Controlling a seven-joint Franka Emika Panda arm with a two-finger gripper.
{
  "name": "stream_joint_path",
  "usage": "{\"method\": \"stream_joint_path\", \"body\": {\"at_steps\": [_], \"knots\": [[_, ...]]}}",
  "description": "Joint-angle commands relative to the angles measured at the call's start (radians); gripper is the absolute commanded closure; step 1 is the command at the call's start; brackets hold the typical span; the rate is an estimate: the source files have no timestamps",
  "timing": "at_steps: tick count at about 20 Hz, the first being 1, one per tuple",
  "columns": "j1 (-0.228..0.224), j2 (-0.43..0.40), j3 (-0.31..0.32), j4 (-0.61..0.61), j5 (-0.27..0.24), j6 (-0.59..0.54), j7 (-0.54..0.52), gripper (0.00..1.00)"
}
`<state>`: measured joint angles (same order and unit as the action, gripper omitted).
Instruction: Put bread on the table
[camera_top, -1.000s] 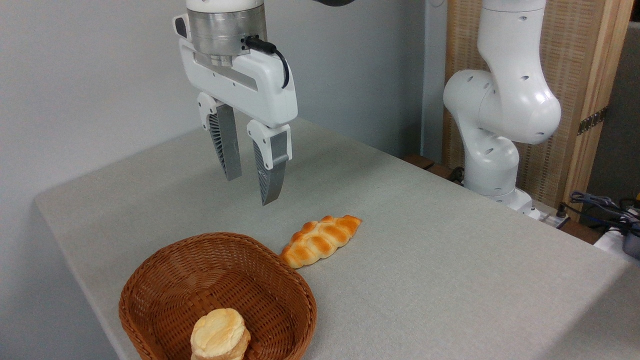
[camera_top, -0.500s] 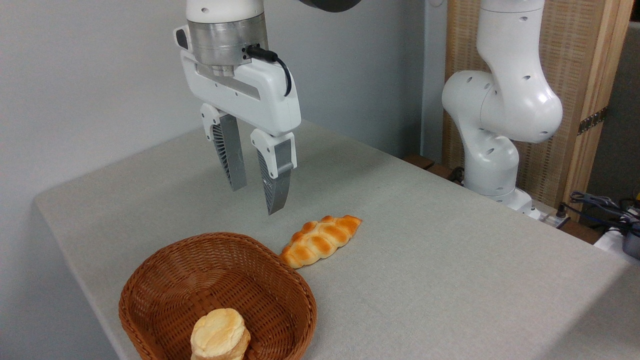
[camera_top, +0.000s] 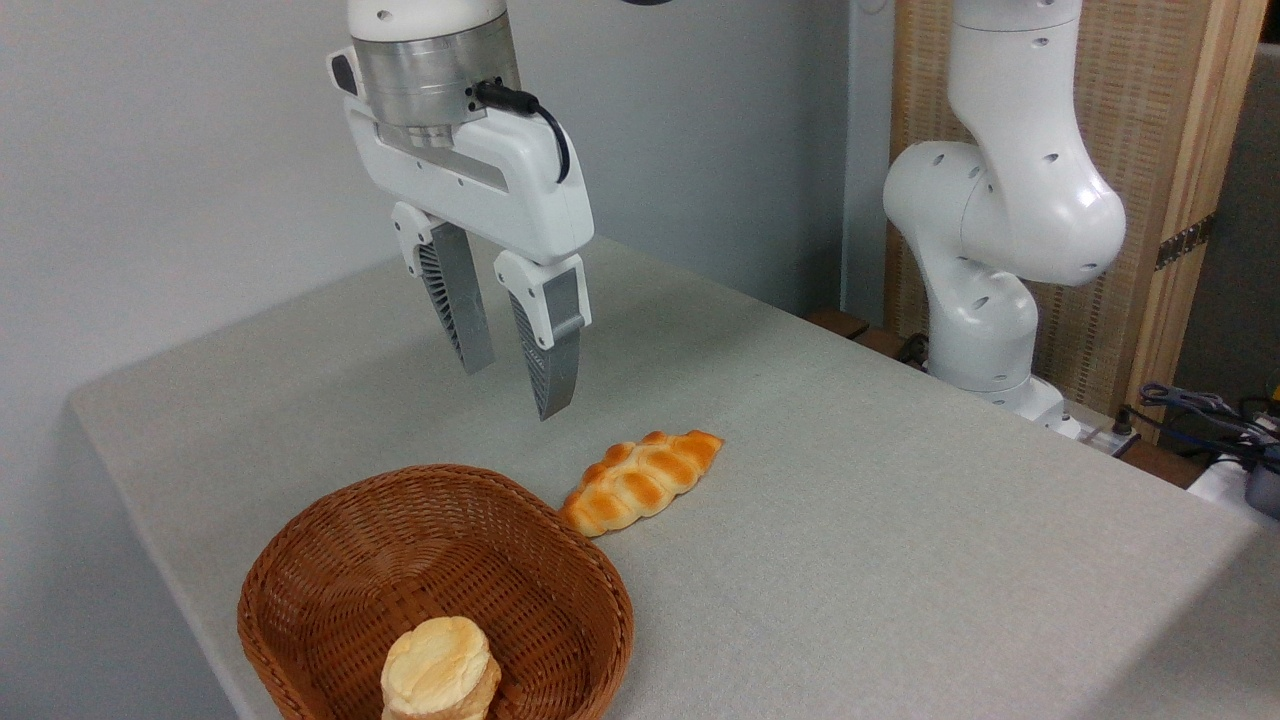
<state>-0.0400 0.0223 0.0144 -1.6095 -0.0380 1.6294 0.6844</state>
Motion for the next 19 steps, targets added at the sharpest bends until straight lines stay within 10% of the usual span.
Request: {"method": "stream_joint_path", "body": {"at_steps": [1, 19], "knots": [[0.006, 0.01, -0.01, 0.028, 0.013, -0.028, -0.014, 0.0], [-0.001, 0.008, -0.013, 0.029, 0.021, 0.003, -0.011, 0.0]]}}
